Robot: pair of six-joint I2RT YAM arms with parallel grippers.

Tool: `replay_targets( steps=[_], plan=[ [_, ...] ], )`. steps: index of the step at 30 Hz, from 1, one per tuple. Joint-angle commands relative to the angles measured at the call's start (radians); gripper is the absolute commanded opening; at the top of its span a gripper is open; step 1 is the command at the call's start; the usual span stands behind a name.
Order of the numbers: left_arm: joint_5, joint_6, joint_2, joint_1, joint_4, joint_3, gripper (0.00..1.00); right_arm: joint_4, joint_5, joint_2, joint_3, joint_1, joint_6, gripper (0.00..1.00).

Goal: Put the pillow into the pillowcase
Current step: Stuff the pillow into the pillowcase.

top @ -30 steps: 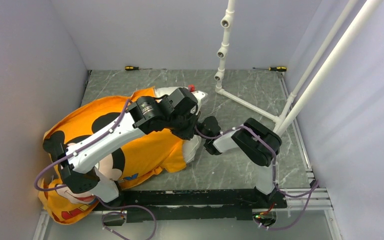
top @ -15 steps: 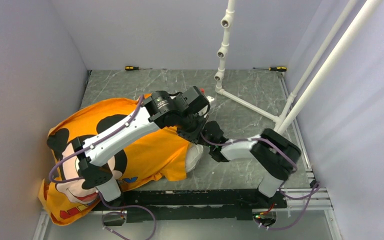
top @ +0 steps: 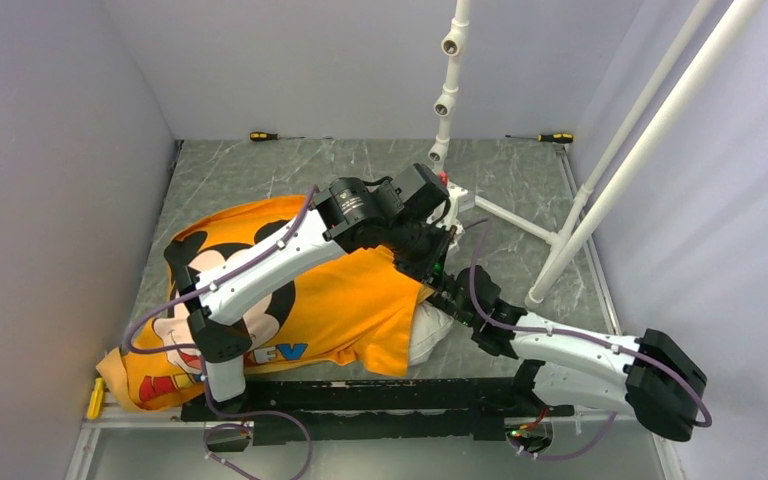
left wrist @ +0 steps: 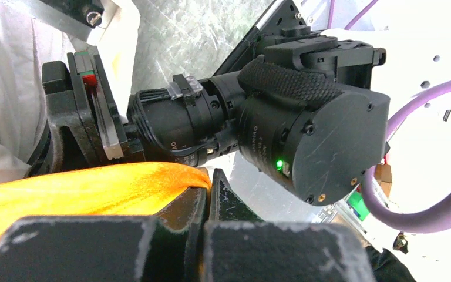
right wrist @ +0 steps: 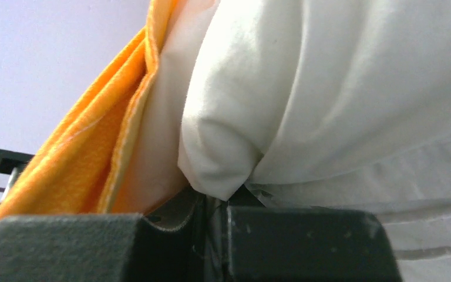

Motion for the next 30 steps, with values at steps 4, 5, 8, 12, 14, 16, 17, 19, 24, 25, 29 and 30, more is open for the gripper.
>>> replay_targets(
  steps=[4,5,8,12,14,16,17,19,24,25,29,30],
  plan=[
    [0.180,-0.142,0.013,-0.030,0.877,0.030,0.00,0.547,-0.143,0.201,0.011,0.117,0.037,0.00],
    [0.188,-0.153,0.015,-0.032,0.888,0.028,0.00,0.612,-0.154,0.255,0.025,0.123,0.035,0.00],
    [0.207,-0.168,0.022,-0.040,0.904,0.037,0.00,0.754,-0.181,0.413,0.087,0.150,0.042,0.00],
    [0.200,-0.156,0.005,-0.042,0.880,0.012,0.00,0.882,-0.183,0.559,0.122,0.167,0.090,0.00],
    [0.159,-0.131,-0.037,-0.037,0.830,-0.031,0.00,0.922,-0.159,0.576,0.091,0.165,0.119,0.00],
    [0.114,-0.113,-0.096,-0.014,0.776,-0.118,0.00,0.891,-0.129,0.543,0.048,0.155,0.129,0.00],
    [0.079,-0.113,-0.131,0.001,0.747,-0.164,0.00,0.860,-0.115,0.515,0.027,0.147,0.132,0.00],
    [-0.002,-0.095,-0.208,0.025,0.691,-0.275,0.03,0.777,-0.095,0.458,-0.008,0.125,0.148,0.00],
    [-0.143,-0.068,-0.392,0.091,0.561,-0.507,0.60,0.551,-0.102,0.336,-0.021,0.078,0.156,0.00],
    [-0.138,-0.068,-0.419,0.106,0.559,-0.538,0.71,0.507,-0.107,0.327,-0.003,0.078,0.144,0.00],
    [-0.129,-0.045,-0.488,0.133,0.522,-0.562,0.97,0.468,-0.122,0.341,0.036,0.078,0.135,0.00],
    [-0.140,-0.036,-0.499,0.133,0.499,-0.548,0.99,0.481,-0.124,0.352,0.038,0.077,0.141,0.00]
  ],
)
